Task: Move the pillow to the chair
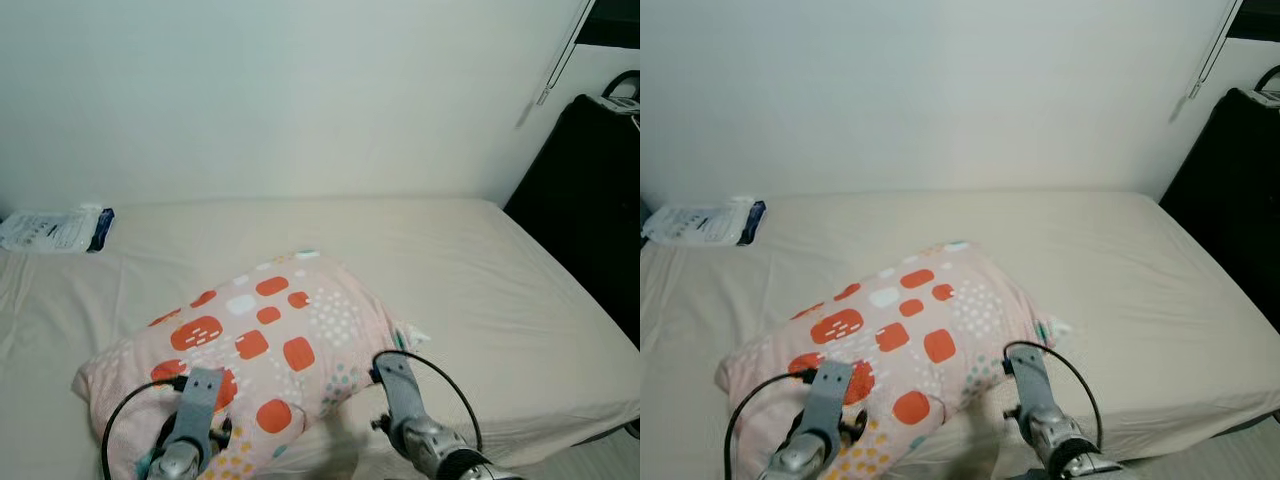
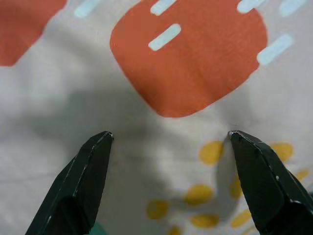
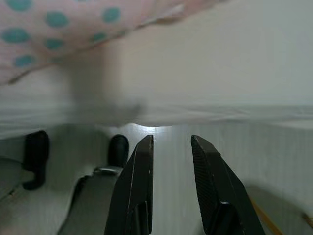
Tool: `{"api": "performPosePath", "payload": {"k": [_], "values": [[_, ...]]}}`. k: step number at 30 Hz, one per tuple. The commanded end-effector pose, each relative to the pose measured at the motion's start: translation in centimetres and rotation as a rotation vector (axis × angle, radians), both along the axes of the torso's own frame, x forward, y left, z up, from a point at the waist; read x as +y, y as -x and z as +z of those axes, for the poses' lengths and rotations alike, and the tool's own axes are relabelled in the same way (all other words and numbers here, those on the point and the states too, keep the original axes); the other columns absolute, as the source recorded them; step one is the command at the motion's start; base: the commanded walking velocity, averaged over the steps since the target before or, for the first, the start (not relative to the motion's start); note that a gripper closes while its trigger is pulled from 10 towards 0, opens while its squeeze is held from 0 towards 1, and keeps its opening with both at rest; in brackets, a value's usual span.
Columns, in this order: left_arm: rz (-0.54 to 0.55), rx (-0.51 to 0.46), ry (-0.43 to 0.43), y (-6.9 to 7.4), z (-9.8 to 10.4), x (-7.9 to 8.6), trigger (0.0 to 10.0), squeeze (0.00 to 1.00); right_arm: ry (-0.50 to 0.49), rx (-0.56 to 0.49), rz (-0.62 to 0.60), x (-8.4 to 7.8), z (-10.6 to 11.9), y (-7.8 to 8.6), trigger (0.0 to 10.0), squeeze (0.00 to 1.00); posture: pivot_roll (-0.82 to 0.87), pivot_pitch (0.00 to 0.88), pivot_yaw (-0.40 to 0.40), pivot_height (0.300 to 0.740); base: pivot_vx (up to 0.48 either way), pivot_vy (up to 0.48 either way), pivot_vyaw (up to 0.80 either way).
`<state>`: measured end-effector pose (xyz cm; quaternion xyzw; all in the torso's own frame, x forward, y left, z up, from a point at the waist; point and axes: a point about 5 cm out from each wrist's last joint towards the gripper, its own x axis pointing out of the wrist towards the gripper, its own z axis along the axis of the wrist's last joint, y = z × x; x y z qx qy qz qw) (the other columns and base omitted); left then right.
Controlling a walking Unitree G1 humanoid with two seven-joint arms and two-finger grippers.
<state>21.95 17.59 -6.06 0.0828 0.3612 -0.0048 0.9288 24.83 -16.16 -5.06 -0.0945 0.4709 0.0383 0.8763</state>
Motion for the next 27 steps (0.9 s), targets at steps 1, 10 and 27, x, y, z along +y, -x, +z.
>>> {"api": "performPosePath", "payload": {"k": [1, 10, 27], "values": [[0.003, 0.017, -0.009, 0.3, -0.2, 0.2, 10.0, 0.0, 0.007, 0.005, 0.006, -0.3, -0.1, 0.1, 10.0, 0.0, 0.1, 0.0, -0.107, 0.74, 0.0, 0.0, 0.0], [-0.001, 0.021, -0.003, 0.5, -0.4, 0.0, 10.0, 0.0, 0.046, 0.048, 0.034, -3.0, -1.2, 2.3, 10.0, 0.0, 0.11, 0.0, -0.112, 0.74, 0.0, 0.0, 0.0], [-0.081, -0.169, 0.109, -0.5, 0.9, -2.9, 10.0, 0.0, -0.017, -0.081, 0.317, 1.5, -0.9, 1.6, 10.0, 0.0, 0.1, 0.0, -0.108, 0.74, 0.0, 0.0, 0.0]]}}
